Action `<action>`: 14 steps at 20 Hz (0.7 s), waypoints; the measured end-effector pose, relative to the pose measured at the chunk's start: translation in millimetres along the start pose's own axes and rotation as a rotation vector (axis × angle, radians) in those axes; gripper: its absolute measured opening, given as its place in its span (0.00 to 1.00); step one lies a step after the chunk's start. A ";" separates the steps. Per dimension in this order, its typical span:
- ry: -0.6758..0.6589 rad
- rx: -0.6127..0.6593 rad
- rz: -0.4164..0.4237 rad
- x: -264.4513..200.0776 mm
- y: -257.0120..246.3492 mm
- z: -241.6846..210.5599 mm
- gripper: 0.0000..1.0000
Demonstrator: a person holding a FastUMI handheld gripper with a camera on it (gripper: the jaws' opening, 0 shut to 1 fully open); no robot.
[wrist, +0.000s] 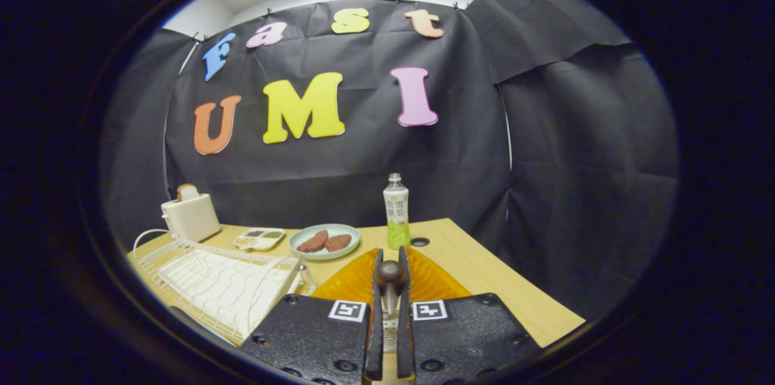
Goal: Take the plate from the dish rack, then take the spoon from the basket and place it into the plate.
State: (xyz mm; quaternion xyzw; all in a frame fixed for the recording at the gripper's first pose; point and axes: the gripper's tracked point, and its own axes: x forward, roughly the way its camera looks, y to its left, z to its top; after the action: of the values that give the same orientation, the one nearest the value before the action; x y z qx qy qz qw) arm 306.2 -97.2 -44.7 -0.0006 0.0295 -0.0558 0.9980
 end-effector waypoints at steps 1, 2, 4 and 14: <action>-0.019 0.002 0.007 -8.5 3.5 11.4 0.14; -0.039 0.005 0.021 -18.1 9.0 22.6 0.14; -0.059 0.003 0.048 -41.2 21.2 36.2 0.14; 0.043 -0.007 0.293 -156.6 128.3 -9.8 0.14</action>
State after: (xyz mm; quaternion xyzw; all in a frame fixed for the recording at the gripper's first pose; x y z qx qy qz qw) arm 164.5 47.8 -45.8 0.0013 0.0509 0.0907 0.9946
